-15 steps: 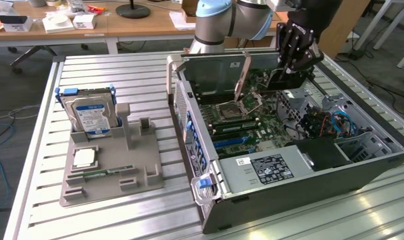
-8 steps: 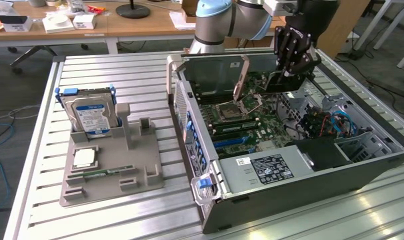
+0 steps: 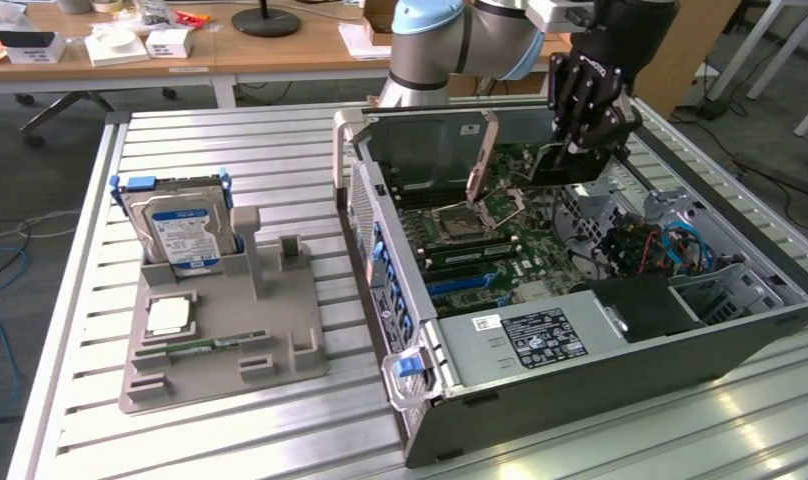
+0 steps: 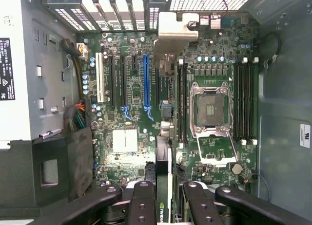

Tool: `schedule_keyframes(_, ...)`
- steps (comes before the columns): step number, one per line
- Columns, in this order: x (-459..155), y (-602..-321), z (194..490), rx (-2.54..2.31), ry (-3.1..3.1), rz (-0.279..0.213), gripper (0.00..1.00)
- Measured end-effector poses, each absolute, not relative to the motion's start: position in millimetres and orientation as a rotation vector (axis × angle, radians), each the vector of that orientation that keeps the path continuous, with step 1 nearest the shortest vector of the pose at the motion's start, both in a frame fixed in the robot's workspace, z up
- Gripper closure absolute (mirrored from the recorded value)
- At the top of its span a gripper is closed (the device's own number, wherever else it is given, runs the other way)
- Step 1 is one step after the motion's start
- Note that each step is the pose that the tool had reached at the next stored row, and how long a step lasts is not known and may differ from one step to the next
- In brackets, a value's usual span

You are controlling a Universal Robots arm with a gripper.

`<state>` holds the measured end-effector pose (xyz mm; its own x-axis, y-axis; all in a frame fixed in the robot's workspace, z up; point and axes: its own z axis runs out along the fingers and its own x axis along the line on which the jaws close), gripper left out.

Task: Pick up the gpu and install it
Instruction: 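Insert the gpu into the slot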

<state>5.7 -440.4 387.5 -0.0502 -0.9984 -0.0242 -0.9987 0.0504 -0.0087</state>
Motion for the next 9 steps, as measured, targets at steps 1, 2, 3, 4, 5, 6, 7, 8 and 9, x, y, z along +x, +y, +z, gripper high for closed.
schedule_keyframes(1, 5.7, -440.6, 387.4, -2.149, 2.259, 0.016, 0.74)
schedule_keyframes(2, 5.7, -440.9, 387.3, -2.148, 2.259, 0.016, 0.74)
schedule_keyframes(3, 5.7, -441.1, 387.3, -2.148, 2.260, 0.016, 0.74)
schedule_keyframes(4, 5.7, -441.4, 387.3, -2.149, 2.260, 0.016, 0.74)
schedule_keyframes(5, 5.7, -441.6, 387.3, -2.149, 2.259, 0.016, 0.74)
schedule_keyframes(6, 5.7, -441.6, 387.3, -2.149, 2.259, 0.016, 0.74)
schedule_keyframes(7, 5.7, -441.6, 387.3, -2.149, 2.260, 0.016, 0.74)
schedule_keyframes(8, 5.7, -441.7, 387.4, -2.149, 2.260, 0.016, 0.74)
schedule_keyframes(9, 5.7, -441.6, 387.4, -2.149, 2.260, 0.016, 0.74)
